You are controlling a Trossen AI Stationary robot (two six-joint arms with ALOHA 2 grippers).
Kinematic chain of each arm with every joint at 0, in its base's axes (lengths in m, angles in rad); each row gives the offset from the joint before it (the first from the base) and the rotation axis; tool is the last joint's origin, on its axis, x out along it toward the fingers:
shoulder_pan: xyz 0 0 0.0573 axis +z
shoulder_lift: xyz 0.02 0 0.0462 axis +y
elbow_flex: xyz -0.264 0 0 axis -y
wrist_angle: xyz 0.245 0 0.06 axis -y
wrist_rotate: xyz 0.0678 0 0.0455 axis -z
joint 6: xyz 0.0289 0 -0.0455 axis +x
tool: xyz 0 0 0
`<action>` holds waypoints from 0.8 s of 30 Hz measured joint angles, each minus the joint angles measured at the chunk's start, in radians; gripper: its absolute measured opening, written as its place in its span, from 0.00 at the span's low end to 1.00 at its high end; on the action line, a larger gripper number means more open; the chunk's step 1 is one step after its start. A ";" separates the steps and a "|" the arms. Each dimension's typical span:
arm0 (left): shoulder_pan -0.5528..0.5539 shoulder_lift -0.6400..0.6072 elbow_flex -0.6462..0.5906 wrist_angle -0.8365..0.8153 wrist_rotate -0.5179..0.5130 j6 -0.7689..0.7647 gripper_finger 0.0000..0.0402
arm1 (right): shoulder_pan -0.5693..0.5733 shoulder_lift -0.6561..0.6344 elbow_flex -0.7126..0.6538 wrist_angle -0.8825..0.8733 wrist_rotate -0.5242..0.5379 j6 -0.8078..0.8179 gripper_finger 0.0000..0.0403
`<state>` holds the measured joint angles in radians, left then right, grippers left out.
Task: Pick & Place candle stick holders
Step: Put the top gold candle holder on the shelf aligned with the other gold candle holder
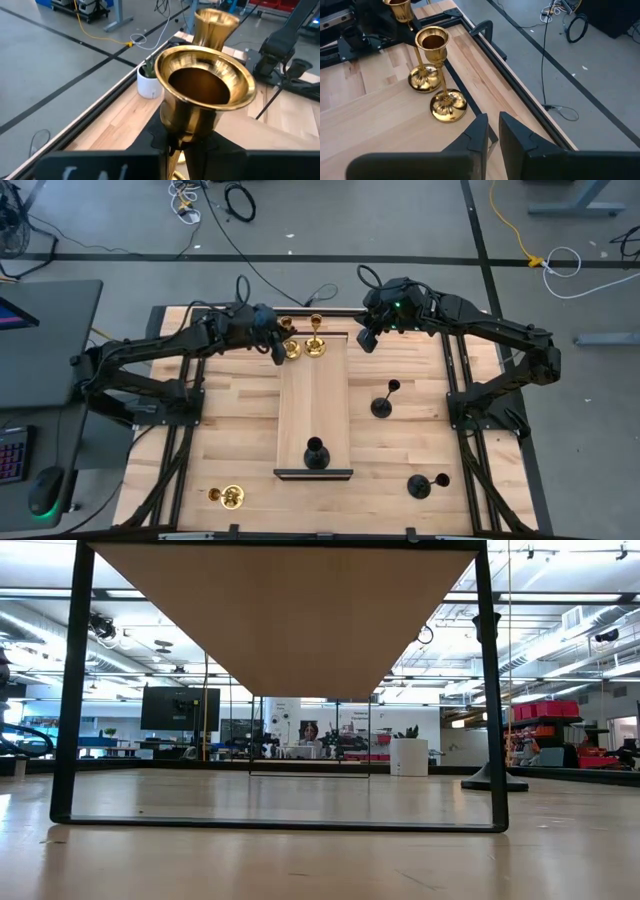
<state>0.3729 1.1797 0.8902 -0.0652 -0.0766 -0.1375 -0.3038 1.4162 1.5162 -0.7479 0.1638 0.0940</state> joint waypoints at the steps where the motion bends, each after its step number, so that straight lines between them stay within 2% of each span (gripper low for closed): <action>1: 0.000 0.000 0.000 -0.001 0.000 0.000 0.07 | 0.000 0.000 0.000 0.000 0.000 0.000 0.12; 24: 0.000 0.011 0.000 0.043 -0.012 0.001 0.07 | 0.000 0.000 0.000 0.000 0.000 -0.002 0.12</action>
<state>0.3729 1.1909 0.8902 -0.0220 -0.0885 -0.1369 -0.3038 1.4162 1.5162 -0.7479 0.1635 0.0921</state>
